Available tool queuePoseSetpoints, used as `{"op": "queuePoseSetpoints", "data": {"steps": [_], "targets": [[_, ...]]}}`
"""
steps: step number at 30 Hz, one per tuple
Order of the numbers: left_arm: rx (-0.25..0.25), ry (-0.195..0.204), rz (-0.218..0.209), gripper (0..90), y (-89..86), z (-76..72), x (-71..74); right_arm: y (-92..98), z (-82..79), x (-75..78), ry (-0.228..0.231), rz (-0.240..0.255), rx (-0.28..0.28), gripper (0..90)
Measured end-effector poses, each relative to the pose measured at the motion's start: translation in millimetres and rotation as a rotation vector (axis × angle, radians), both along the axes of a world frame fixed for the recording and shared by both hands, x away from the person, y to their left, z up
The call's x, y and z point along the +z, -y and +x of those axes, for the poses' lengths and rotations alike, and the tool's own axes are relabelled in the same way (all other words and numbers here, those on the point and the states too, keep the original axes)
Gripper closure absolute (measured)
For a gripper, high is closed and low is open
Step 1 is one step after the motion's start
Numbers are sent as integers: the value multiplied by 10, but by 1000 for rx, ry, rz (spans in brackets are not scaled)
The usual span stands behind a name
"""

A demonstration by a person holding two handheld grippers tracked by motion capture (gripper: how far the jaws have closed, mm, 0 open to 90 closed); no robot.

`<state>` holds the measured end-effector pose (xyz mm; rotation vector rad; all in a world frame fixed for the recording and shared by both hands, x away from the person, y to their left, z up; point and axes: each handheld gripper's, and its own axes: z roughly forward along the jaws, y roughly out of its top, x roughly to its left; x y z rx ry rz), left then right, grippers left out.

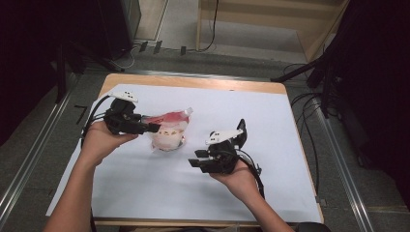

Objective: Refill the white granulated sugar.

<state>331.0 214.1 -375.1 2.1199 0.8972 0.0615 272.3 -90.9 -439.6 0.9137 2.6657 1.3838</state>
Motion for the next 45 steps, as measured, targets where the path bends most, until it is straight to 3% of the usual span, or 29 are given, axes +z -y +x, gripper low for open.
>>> {"op": "queuePoseSetpoints", "data": {"steps": [3,6,8,14,20,24,27,29,32,35,38,40,42,45], "targets": [[-5,5,-5,609,28,25,-46,-52,43,-14,-2,4,-5,590],[-8,16,17,633,57,37,-109,-100,64,-48,-7,-6,-7,590],[-3,16,-5,668,50,44,-126,-124,66,-74,-6,-14,-4,590],[14,42,-3,784,66,25,-158,-142,50,-136,-13,8,-12,590],[32,55,-8,887,86,3,-181,-146,10,-165,18,9,-19,591],[45,41,-24,900,74,11,-184,-148,-29,-248,6,31,-28,590],[58,46,-34,900,71,15,-184,-180,-44,-302,-5,17,-22,586],[69,51,-29,900,74,19,-173,-204,-46,-323,-9,11,-17,580],[75,3,-59,900,57,39,-140,-227,-49,-350,-8,1,-10,580],[78,-7,-61,900,39,8,-78,-236,-50,-373,-9,-2,-7,580],[64,5,-62,900,28,-44,13,-248,-55,-392,-2,-13,-2,574],[64,35,-46,900,33,-89,81,-256,-56,-404,0,-11,-6,570],[62,52,-56,900,33,-125,132,-266,-42,-417,-14,-3,-8,588],[62,51,-66,900,26,-164,199,-288,-33,-436,-22,-2,-22,586]]}}
